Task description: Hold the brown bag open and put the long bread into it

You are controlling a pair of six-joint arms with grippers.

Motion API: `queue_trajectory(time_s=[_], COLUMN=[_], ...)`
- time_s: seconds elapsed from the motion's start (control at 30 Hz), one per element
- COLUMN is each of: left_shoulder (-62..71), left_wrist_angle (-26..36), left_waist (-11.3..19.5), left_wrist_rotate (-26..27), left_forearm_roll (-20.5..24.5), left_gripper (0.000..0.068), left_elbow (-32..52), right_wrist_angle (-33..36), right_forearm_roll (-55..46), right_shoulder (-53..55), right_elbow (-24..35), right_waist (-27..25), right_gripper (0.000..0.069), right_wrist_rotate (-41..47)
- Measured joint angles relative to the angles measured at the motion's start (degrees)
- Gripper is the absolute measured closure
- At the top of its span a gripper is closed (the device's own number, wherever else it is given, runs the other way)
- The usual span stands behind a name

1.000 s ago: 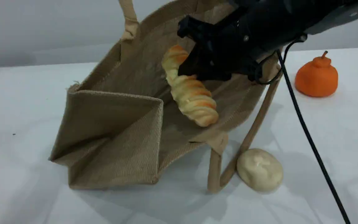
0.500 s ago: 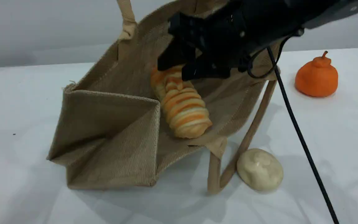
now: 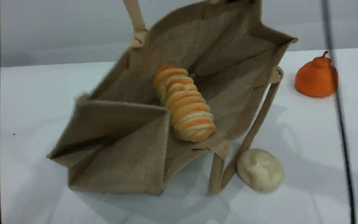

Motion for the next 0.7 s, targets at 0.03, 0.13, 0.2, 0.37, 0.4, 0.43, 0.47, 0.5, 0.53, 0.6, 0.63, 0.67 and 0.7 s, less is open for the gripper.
queue_trajectory(time_s=[0.03, 0.13, 0.2, 0.37, 0.4, 0.43, 0.47, 0.5, 0.53, 0.6, 0.63, 0.67, 0.7], left_shoulder=[0.6, 2.3, 3.5, 7.4, 8.3, 9.2, 9.9, 10.8, 11.6, 13.0, 13.9, 14.8, 15.5], left_wrist_angle=[0.0, -0.1, 0.0, -0.1, 0.0, 0.0, 0.0, 0.0, 0.0, 0.0, 0.0, 0.0, 0.0], left_waist=[-0.1, -1.0, -1.7, -2.8, -2.8, -2.8, -2.8, -2.8, -2.8, -2.8, -2.8, -2.8, -2.8], left_wrist_rotate=[0.0, 0.7, 1.5, 1.6, 1.6, 1.6, 1.6, 1.6, 1.6, 1.5, 1.5, 1.5, 1.5], left_forearm_roll=[-0.8, -2.3, -2.4, -2.0, -1.8, -1.8, -1.8, -1.8, -1.8, -2.1, -2.3, -2.3, -2.3], left_gripper=[0.0594, 0.0594, 0.0594, 0.0594, 0.0594, 0.0594, 0.0594, 0.0594, 0.059, 0.0576, 0.0563, 0.0548, 0.0528], left_elbow=[0.0, 0.0, 0.0, 0.0, 0.0, 0.1, 0.1, 0.1, 0.1, 0.1, 0.1, 0.1, 0.1], right_wrist_angle=[1.6, 6.0, 8.7, 14.6, 15.7, 16.9, 18.0, 18.6, 19.3, 20.6, 21.2, 21.8, 22.4], right_forearm_roll=[-2.6, -10.5, -14.6, -23.2, -24.6, -26.3, -28.3, -30.4, -32.1, -36.9, -38.9, -41.3, -43.6], right_shoulder=[-1.8, -7.2, -11.1, -20.3, -22.4, -24.4, -26.2, -28.3, -30.4, -34.2, -36.3, -38.4, -40.1], right_elbow=[0.0, 0.0, 0.0, 0.0, 0.0, 0.0, 0.0, 0.0, 0.0, 0.0, 0.0, 0.0, 0.0], right_waist=[-1.4, -5.0, -7.2, -9.9, -9.9, -9.9, -9.9, -9.9, -9.9, -9.9, -9.9, -9.9, -9.9], right_gripper=[0.0235, 0.0255, 0.0271, 0.0288, 0.0288, 0.0288, 0.0289, 0.0289, 0.0289, 0.0289, 0.0289, 0.0289, 0.0289], right_wrist_rotate=[2.7, 9.3, 12.8, 18.2, 19.1, 20.3, 21.7, 23.0, 24.7, 28.0, 29.9, 31.8, 33.5])
